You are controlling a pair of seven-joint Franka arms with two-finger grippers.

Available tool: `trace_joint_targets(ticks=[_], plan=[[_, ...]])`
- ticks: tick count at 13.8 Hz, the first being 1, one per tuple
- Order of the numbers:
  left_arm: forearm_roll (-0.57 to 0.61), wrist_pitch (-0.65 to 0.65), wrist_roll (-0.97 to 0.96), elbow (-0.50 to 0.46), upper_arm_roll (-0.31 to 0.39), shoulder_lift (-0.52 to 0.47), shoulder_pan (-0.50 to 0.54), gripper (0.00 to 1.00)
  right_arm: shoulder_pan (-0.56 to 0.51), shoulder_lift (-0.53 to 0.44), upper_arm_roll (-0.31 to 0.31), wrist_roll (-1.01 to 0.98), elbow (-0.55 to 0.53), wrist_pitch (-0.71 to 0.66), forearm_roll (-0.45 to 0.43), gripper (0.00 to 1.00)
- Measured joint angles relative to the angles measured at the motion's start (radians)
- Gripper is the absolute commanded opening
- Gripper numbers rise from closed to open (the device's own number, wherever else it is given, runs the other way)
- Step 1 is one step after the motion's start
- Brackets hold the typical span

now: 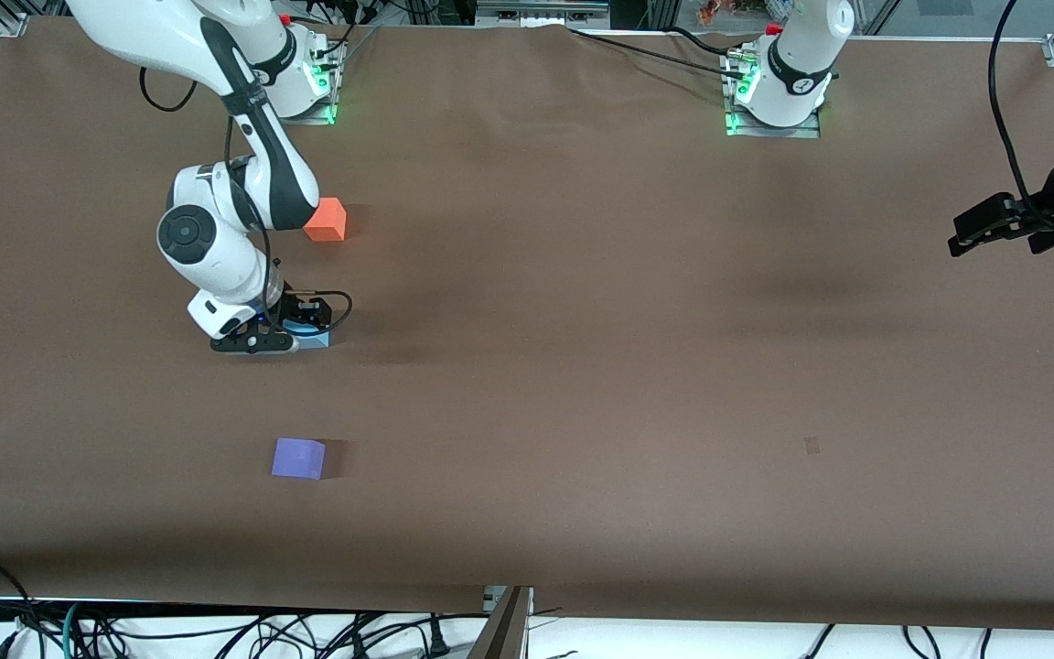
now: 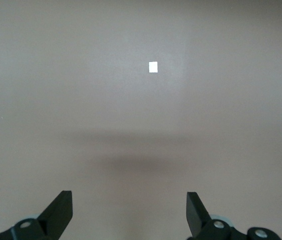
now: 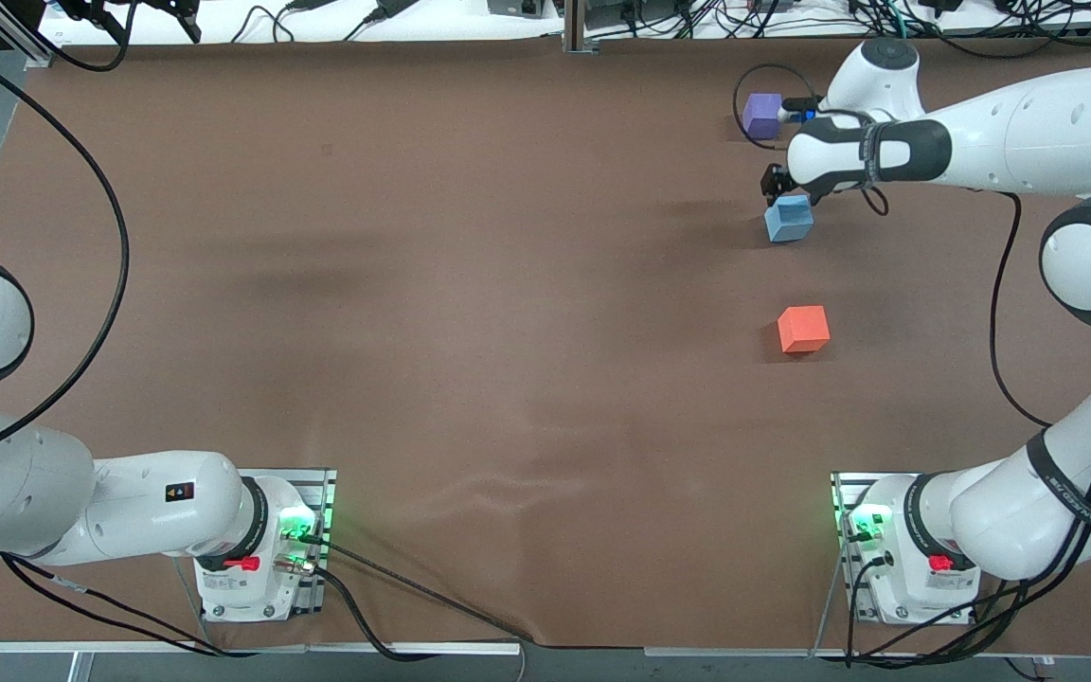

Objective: Place blue block between orange and purple blocks

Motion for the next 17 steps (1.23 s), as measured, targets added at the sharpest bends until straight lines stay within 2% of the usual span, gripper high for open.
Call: trace_joint_targets(ticks=[4,7,11,13,15,17], plan=[[0.001,0.001,0.001,0.015,0.0,-0.001,-0.033,1.0,-0.001,-0.029,-0.011,-0.041,0.256,-0.337,-0.001,1.0],[0.005,0.001,0.001,0.019,0.046,-0.002,-0.101,1.0,-0.004,-0.041,-0.079,-0.137,0.444,-0.615,-0.001,1.0],[0.006,0.001,0.001,0.019,0.055,-0.002,-0.104,1.0,-0.008,-0.047,-0.165,-0.179,0.671,-0.944,0.0,1.0],[0.006,0.001,0.001,0.019,0.055,-0.002,-0.104,1.0,-0.012,-0.059,-0.182,-0.183,0.729,-1.016,-0.001,1.0],[0.006,0.001,0.001,0.02,0.055,-0.002,-0.105,1.0,-0.014,-0.09,-0.176,-0.187,0.731,-1.035,-0.006,1.0],[0.006,0.001,0.001,0.02,0.055,-0.002,-0.105,1.0,-0.037,-0.138,-0.131,-0.187,0.72,-1.044,-0.073,1.0]])
